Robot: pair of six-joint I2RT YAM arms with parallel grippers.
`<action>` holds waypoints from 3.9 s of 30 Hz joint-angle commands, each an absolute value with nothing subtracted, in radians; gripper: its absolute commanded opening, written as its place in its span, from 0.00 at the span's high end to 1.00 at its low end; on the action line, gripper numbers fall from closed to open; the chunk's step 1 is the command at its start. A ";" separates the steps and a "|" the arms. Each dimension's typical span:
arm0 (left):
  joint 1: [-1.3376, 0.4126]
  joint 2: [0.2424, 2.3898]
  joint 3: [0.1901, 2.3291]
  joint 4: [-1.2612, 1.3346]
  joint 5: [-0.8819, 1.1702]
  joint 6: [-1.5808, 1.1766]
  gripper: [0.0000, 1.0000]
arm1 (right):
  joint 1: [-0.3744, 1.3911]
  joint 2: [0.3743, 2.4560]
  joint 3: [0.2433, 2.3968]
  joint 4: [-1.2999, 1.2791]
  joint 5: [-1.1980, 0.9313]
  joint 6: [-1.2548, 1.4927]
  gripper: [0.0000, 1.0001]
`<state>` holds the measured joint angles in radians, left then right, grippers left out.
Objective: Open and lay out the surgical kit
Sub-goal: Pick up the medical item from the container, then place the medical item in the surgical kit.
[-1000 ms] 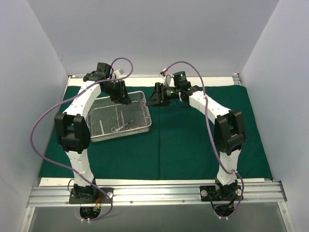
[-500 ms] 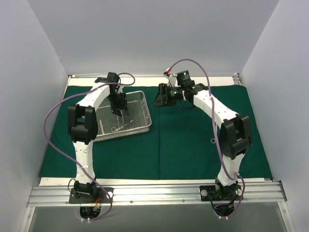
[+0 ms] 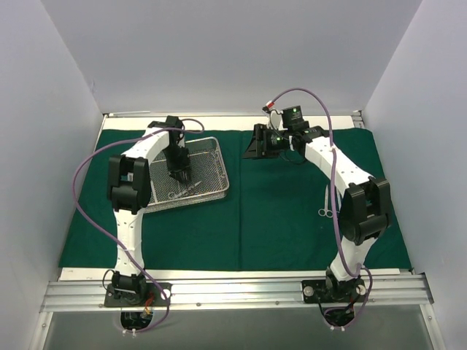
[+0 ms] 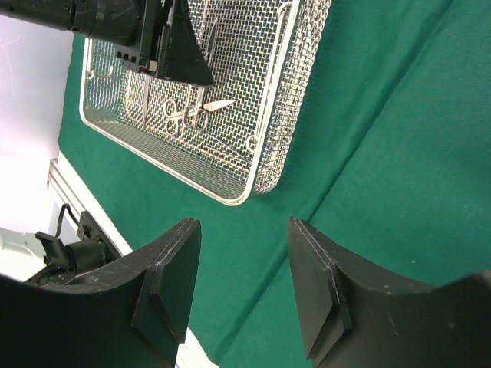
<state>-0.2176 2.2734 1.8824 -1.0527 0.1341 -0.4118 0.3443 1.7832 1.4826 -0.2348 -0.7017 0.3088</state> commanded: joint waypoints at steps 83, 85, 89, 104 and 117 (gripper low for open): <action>-0.285 1.821 1.641 -0.531 0.819 -0.638 0.98 | 0.558 2.019 1.993 -0.410 -0.344 0.517 0.54; -0.287 1.818 1.641 -0.529 0.821 -0.640 0.98 | 0.561 2.022 1.997 -0.419 -0.334 0.514 0.54; -0.288 1.818 1.637 -0.529 0.822 -0.637 0.98 | 0.564 2.028 2.000 -0.423 -0.324 0.508 0.54; -0.295 1.829 1.647 -0.523 0.830 -0.635 0.98 | 0.589 2.106 2.071 -0.471 -0.360 0.491 0.91; -0.135 1.827 1.651 -0.639 0.779 -0.463 0.48 | 0.434 1.900 1.778 -0.561 -0.253 0.348 1.00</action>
<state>-0.1940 1.8774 1.6325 -0.5945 0.7937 -0.5537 0.4973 2.0338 1.8645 -0.4881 -0.3141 0.4225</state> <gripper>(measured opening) 0.521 0.151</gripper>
